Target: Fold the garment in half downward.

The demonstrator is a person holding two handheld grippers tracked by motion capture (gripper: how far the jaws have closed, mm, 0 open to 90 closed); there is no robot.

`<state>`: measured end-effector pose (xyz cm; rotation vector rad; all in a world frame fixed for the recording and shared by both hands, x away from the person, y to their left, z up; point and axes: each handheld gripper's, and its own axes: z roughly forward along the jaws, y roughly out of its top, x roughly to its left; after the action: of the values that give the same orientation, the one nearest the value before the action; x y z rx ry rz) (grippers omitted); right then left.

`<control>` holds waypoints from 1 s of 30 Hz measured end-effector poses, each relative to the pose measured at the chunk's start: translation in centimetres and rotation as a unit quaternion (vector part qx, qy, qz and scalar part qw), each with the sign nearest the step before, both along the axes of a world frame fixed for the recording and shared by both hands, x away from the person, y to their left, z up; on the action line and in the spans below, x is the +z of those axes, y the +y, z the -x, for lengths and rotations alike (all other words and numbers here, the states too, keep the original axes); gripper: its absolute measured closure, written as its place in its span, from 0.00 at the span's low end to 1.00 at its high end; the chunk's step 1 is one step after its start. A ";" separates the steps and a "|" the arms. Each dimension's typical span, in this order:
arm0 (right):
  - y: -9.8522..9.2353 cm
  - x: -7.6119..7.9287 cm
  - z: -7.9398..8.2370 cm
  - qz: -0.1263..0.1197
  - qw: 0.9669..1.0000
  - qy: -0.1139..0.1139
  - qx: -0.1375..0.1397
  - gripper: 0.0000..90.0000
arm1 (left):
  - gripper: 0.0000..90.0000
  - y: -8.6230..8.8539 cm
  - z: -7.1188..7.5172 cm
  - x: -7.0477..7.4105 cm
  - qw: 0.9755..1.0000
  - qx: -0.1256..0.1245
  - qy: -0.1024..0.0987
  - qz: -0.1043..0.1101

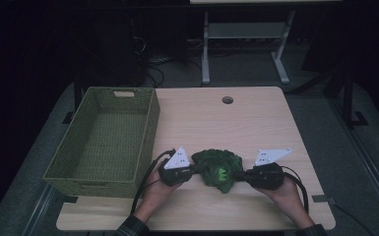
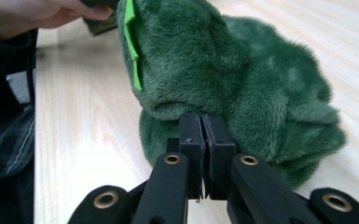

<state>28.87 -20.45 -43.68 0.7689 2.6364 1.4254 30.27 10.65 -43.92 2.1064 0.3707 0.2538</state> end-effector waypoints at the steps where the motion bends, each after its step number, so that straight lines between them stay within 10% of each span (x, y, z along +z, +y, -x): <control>1: 0.1 -0.1 0.1 -0.002 1.000 0.002 0.004 0.97 | 0.97 0.1 0.1 -0.1 1.000 -0.003 0.004 -0.007; 30: 1.5 -3.2 0.2 0.077 0.994 0.068 0.044 0.99 | 0.98 -1.3 0.7 -2.7 0.994 -0.051 0.028 -0.089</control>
<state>28.69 -18.93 -46.90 0.7676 2.8758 1.2090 29.61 9.35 -46.66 2.3035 0.2800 0.1739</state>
